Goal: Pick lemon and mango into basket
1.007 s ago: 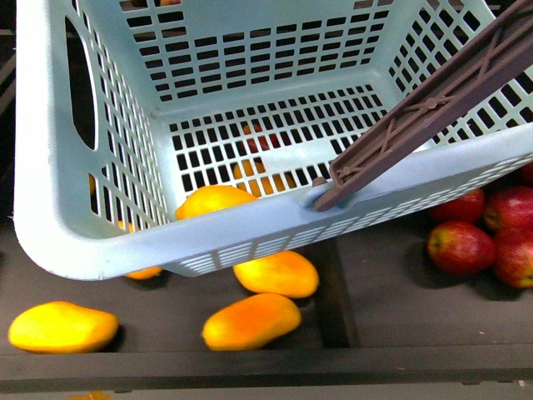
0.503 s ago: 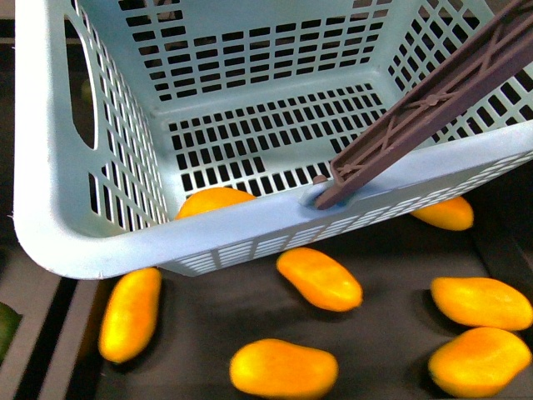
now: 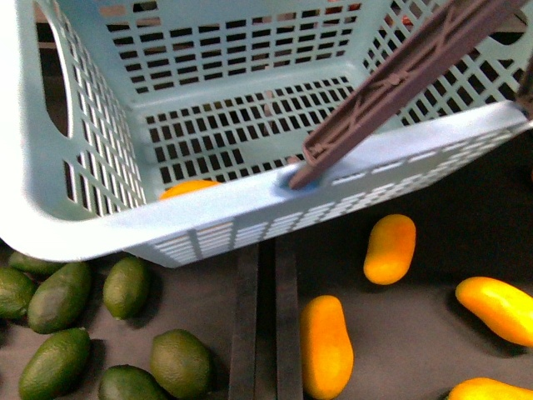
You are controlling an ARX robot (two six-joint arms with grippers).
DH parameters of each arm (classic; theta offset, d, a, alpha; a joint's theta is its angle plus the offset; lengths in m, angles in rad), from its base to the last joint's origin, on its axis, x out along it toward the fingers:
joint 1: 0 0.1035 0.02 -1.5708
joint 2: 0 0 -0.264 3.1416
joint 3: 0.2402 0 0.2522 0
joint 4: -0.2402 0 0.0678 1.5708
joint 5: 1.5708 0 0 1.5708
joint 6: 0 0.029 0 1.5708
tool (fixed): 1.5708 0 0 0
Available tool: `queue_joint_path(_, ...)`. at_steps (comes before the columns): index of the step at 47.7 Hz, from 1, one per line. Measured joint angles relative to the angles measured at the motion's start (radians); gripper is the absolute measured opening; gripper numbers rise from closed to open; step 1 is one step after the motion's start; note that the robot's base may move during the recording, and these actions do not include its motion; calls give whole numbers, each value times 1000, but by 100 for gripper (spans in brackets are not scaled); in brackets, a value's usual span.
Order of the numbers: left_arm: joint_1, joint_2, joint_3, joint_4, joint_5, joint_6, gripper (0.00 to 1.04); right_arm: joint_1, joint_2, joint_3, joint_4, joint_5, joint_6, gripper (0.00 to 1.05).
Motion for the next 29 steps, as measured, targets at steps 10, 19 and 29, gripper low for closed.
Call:
queue_joint_path(10,-9,-2,0,0,10,7,5,19,27,87,-255,180,116,96)
queue_joint_path(19,-21,-1,0,0,32,0,5,-180,175,333,-877,356,457,96)
queue_joint_path(29,-19,-1,0,0,18,-2,5,-399,496,466,-825,257,625,96)
